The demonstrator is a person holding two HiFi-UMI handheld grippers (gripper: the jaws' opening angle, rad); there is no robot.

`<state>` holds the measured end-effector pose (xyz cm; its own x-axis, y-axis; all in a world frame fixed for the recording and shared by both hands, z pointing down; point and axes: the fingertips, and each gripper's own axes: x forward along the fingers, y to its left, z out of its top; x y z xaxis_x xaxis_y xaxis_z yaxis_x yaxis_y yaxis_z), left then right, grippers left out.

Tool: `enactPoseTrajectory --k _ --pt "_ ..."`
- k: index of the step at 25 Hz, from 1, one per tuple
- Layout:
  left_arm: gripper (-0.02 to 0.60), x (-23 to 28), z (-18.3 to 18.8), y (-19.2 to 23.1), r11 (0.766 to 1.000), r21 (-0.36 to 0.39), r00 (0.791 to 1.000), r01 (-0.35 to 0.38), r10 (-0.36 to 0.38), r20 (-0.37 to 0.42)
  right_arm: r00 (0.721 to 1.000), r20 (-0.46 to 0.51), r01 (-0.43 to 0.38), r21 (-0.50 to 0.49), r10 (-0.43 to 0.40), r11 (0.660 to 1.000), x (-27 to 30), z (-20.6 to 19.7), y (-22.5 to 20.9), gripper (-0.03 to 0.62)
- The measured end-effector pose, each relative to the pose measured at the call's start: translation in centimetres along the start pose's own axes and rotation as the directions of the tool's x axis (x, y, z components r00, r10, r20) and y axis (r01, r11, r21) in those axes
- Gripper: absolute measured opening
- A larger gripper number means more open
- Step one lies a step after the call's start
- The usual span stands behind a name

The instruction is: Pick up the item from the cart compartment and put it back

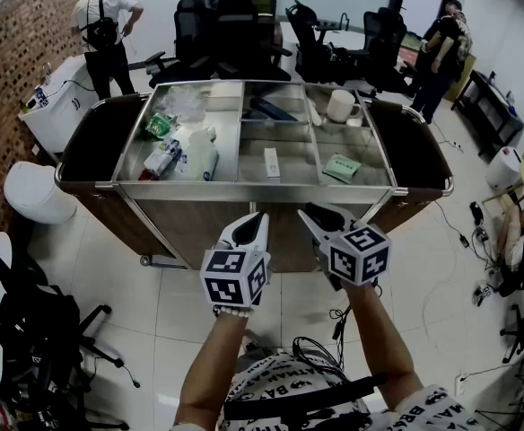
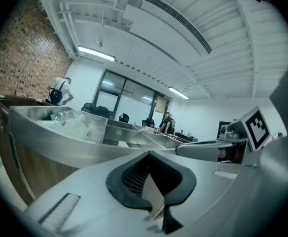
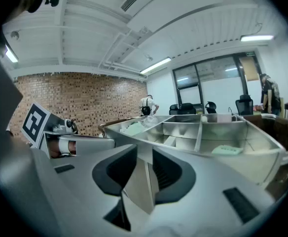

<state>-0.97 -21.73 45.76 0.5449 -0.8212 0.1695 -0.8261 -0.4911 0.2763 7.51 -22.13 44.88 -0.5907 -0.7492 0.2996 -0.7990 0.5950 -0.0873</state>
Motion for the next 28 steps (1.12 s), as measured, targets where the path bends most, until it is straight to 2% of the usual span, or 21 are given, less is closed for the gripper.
enactPoseTrajectory --k 1,3,5,9,12,16,19,24,28 --pt "0.0 0.3 0.7 0.4 1.0 0.016 1.0 0.001 -0.001 -0.002 1.0 -0.017 0.0 -0.018 0.0 1.0 0.6 0.8 0.0 0.12" --pt "0.0 0.9 2.2 1.3 0.999 0.045 1.0 0.002 -0.002 -0.004 0.998 -0.061 -0.007 -0.053 0.004 0.999 2.1 2.5 0.0 0.12" --pt "0.0 1.6 3.9 2.3 0.998 0.067 1.0 -0.005 0.005 0.0 0.993 -0.119 -0.016 -0.088 0.005 0.996 3.9 4.1 -0.2 0.249" --pt "0.0 3.0 6.6 3.6 0.997 0.076 0.999 -0.029 0.028 0.02 0.972 -0.229 0.018 -0.148 -0.052 0.989 7.4 6.2 -1.9 0.254" --pt "0.0 4.1 8.1 4.3 0.996 0.078 0.998 -0.052 0.05 0.035 0.933 -0.355 0.013 -0.135 -0.06 0.991 10.1 5.8 -3.2 0.253" --pt "0.0 5.0 8.7 5.0 0.997 0.043 0.997 -0.068 0.066 0.034 0.878 -0.473 0.01 -0.133 -0.073 0.991 12.7 4.3 -4.9 0.253" --pt "0.0 5.7 9.0 6.3 0.996 0.02 0.996 -0.086 0.085 0.032 0.843 -0.534 -0.008 -0.146 -0.072 0.989 14.1 3.6 -5.6 0.253" --pt "0.0 7.1 9.3 7.6 0.996 -0.001 0.996 -0.091 0.091 0.022 0.8 -0.596 -0.038 -0.158 -0.065 0.987 16.4 2.4 -6.4 0.253" --pt "0.0 8.7 9.5 8.6 0.996 -0.003 0.996 -0.086 0.086 0.002 0.729 -0.683 -0.042 -0.105 -0.041 0.994 18.7 0.0 -7.6 0.258"
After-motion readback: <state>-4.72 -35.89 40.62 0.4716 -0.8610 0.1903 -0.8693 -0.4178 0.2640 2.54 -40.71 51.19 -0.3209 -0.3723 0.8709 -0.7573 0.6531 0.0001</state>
